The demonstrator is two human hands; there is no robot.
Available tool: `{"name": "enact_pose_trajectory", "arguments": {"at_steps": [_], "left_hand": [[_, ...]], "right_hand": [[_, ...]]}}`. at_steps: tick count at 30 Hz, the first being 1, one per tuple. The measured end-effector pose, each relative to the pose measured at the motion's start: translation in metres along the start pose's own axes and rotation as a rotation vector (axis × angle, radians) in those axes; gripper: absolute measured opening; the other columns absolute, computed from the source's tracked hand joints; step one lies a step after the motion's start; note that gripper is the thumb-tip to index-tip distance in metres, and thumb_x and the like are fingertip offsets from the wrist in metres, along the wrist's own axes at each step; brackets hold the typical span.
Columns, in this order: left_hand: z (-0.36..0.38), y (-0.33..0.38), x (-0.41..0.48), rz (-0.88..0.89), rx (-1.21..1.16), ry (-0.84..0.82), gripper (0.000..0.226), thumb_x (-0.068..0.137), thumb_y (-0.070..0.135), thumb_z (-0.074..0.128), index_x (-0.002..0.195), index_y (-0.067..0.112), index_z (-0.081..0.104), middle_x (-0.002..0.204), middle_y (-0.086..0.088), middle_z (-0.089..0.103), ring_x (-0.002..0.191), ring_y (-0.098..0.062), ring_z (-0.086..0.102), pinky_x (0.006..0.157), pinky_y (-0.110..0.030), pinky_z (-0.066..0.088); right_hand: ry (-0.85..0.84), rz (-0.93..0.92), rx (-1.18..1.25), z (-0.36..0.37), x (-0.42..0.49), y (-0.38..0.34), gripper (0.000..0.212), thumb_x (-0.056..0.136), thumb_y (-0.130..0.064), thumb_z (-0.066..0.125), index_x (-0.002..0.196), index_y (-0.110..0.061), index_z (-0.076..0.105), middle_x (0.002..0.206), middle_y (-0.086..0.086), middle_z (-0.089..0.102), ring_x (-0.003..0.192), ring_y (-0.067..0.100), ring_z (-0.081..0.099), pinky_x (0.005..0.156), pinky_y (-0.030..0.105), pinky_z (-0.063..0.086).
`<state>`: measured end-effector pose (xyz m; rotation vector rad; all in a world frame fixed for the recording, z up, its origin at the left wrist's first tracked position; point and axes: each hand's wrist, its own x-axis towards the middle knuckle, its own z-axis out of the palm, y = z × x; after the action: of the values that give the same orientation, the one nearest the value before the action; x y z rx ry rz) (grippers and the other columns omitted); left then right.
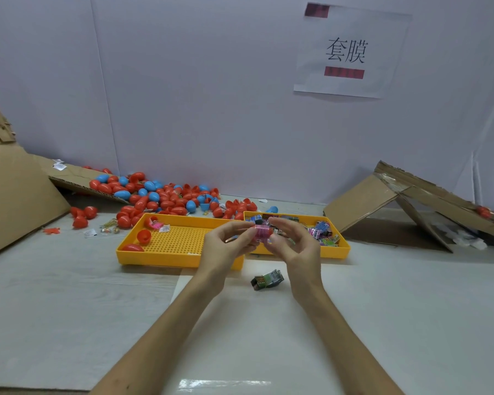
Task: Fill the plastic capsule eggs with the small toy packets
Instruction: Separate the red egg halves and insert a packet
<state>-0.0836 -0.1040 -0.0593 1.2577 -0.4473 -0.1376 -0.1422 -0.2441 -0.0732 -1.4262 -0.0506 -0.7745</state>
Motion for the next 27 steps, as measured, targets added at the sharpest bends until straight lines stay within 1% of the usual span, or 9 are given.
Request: {"name": "enact_pose_trajectory", "arguments": {"at_steps": [2, 6, 10, 12, 14, 16, 20, 24, 27], "left_hand": [[0.0004, 0.0003, -0.0003, 0.021, -0.005, -0.005, 0.024, 0.078, 0.029, 0.077, 0.100, 0.019, 0.077, 0.095, 0.001, 0.078, 0.092, -0.019, 0.075, 0.071, -0.023, 0.059], [0.0012, 0.0005, -0.0006, 0.035, 0.024, -0.004, 0.033, 0.073, 0.035, 0.080, 0.101, 0.020, 0.075, 0.096, -0.001, 0.077, 0.093, -0.018, 0.075, 0.072, -0.024, 0.059], [-0.0004, -0.0022, 0.0016, 0.057, 0.071, 0.016, 0.019, 0.080, 0.021, 0.081, 0.091, 0.013, 0.067, 0.087, -0.001, 0.076, 0.085, -0.016, 0.075, 0.069, -0.023, 0.059], [-0.0013, -0.0028, 0.0009, 0.054, 0.057, 0.000, 0.016, 0.080, 0.021, 0.080, 0.083, 0.013, 0.067, 0.082, 0.000, 0.075, 0.082, -0.015, 0.073, 0.069, -0.023, 0.058], [-0.0019, -0.0023, 0.0005, 0.045, 0.008, -0.017, 0.019, 0.076, 0.026, 0.080, 0.079, 0.013, 0.066, 0.080, -0.002, 0.073, 0.080, -0.015, 0.071, 0.070, -0.024, 0.058], [-0.0020, -0.0014, 0.0003, 0.027, -0.032, -0.021, 0.023, 0.073, 0.030, 0.079, 0.082, 0.013, 0.067, 0.083, -0.003, 0.072, 0.082, -0.016, 0.070, 0.071, -0.024, 0.057], [-0.0021, -0.0010, -0.0001, -0.006, -0.081, -0.014, 0.031, 0.072, 0.030, 0.079, 0.102, 0.021, 0.077, 0.096, -0.004, 0.077, 0.093, -0.018, 0.074, 0.074, -0.024, 0.058], [-0.0009, -0.0007, -0.0016, -0.014, -0.102, -0.006, 0.021, 0.072, 0.029, 0.077, 0.092, 0.025, 0.081, 0.095, -0.002, 0.078, 0.095, -0.018, 0.074, 0.074, -0.022, 0.058], [-0.0008, 0.0002, -0.0016, -0.010, -0.097, 0.002, 0.019, 0.073, 0.028, 0.076, 0.091, 0.024, 0.081, 0.092, 0.000, 0.078, 0.092, -0.016, 0.073, 0.073, -0.022, 0.058]], "right_hand": [[0.012, 0.060, 0.017, -0.0002, 0.0010, -0.0010, 0.024, 0.094, -0.004, 0.068, 0.117, -0.011, 0.071, 0.112, 0.005, 0.074, 0.105, 0.019, 0.071, 0.075, 0.033, 0.061], [0.004, 0.089, -0.033, -0.0013, 0.0011, -0.0017, 0.013, 0.093, -0.007, 0.069, 0.103, -0.010, 0.076, 0.102, 0.011, 0.075, 0.097, 0.026, 0.074, 0.072, 0.033, 0.061], [-0.008, 0.092, -0.021, 0.0004, 0.0007, -0.0035, 0.010, 0.089, -0.007, 0.073, 0.098, -0.011, 0.077, 0.097, 0.008, 0.076, 0.092, 0.025, 0.075, 0.071, 0.030, 0.061], [-0.015, 0.106, 0.015, 0.0017, 0.0002, -0.0051, 0.011, 0.085, -0.013, 0.076, 0.096, -0.012, 0.077, 0.097, 0.008, 0.076, 0.092, 0.025, 0.075, 0.071, 0.030, 0.060], [-0.026, 0.125, 0.054, 0.0018, -0.0001, -0.0062, 0.022, 0.078, -0.022, 0.076, 0.097, -0.010, 0.077, 0.099, 0.010, 0.076, 0.093, 0.026, 0.075, 0.072, 0.031, 0.060], [-0.045, 0.155, 0.095, 0.0014, 0.0004, -0.0064, 0.027, 0.077, -0.024, 0.076, 0.099, -0.009, 0.076, 0.102, 0.014, 0.076, 0.096, 0.029, 0.074, 0.073, 0.031, 0.060], [-0.075, 0.204, 0.160, 0.0008, 0.0012, -0.0059, 0.029, 0.078, -0.022, 0.075, 0.102, -0.007, 0.074, 0.102, 0.016, 0.076, 0.097, 0.029, 0.074, 0.074, 0.029, 0.059], [-0.085, 0.227, 0.192, 0.0006, 0.0012, -0.0061, 0.029, 0.078, -0.021, 0.075, 0.102, -0.007, 0.074, 0.100, 0.015, 0.077, 0.095, 0.028, 0.075, 0.075, 0.029, 0.059], [-0.082, 0.233, 0.202, 0.0003, 0.0013, -0.0063, 0.026, 0.077, -0.020, 0.076, 0.100, -0.008, 0.075, 0.101, 0.015, 0.077, 0.095, 0.028, 0.075, 0.074, 0.029, 0.060]]}}
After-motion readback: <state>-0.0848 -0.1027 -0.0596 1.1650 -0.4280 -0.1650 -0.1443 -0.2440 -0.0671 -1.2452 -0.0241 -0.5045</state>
